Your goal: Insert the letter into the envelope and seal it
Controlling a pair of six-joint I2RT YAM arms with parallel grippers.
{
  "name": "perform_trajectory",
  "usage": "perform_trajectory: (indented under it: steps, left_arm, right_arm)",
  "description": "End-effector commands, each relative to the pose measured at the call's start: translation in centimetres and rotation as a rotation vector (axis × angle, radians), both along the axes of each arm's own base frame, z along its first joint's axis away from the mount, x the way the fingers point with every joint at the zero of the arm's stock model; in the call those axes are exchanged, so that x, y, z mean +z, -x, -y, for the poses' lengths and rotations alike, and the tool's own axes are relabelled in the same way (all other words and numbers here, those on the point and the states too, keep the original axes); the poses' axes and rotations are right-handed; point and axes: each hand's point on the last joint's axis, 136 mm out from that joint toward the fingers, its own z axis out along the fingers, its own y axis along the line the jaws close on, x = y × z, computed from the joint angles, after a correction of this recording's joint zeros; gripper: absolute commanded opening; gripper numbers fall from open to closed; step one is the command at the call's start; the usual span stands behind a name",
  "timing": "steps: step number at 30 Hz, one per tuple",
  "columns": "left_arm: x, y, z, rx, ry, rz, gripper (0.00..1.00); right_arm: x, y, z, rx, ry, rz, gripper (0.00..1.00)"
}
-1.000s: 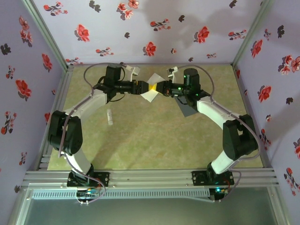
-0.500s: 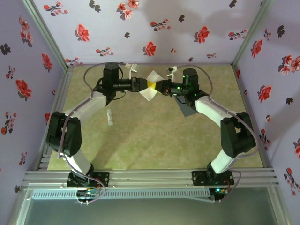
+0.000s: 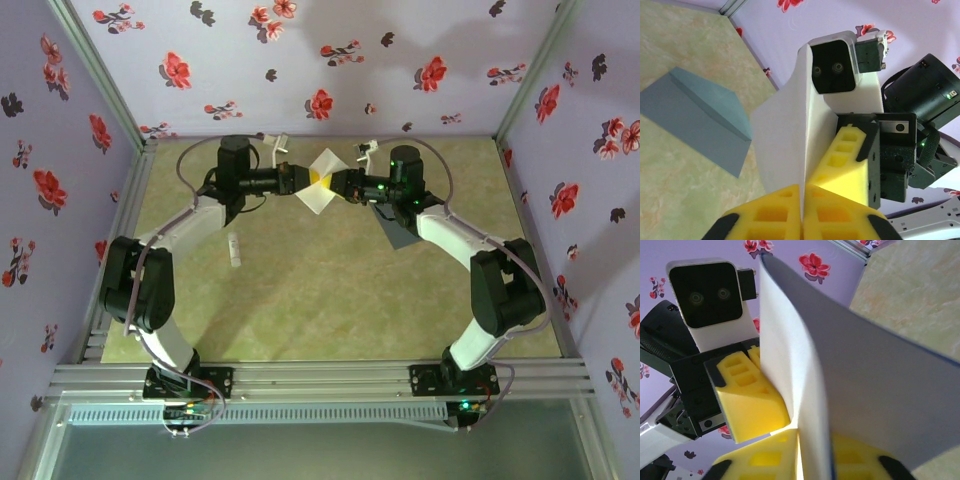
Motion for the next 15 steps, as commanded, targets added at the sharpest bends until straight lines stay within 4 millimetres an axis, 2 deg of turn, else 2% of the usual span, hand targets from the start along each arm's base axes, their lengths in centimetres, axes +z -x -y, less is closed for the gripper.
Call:
perform_trajectory:
  steps: [1,7,15]
  left_arm:
    - [1.1,0.1,0.0,-0.023,0.038,0.046,0.05]
    - [1.4,0.0,-0.2,-0.016,0.052,0.047,0.03]
    - [2.3,-0.3,-0.5,-0.004,0.091,0.054,0.01]
  right_arm:
    - [0.8,0.2,0.1,0.006,-0.007,0.011,0.24]
    - [1.2,0.3,0.6,-0.005,-0.009,0.016,0.45]
    - [0.8,0.6,1.6,-0.040,-0.011,0.005,0.58]
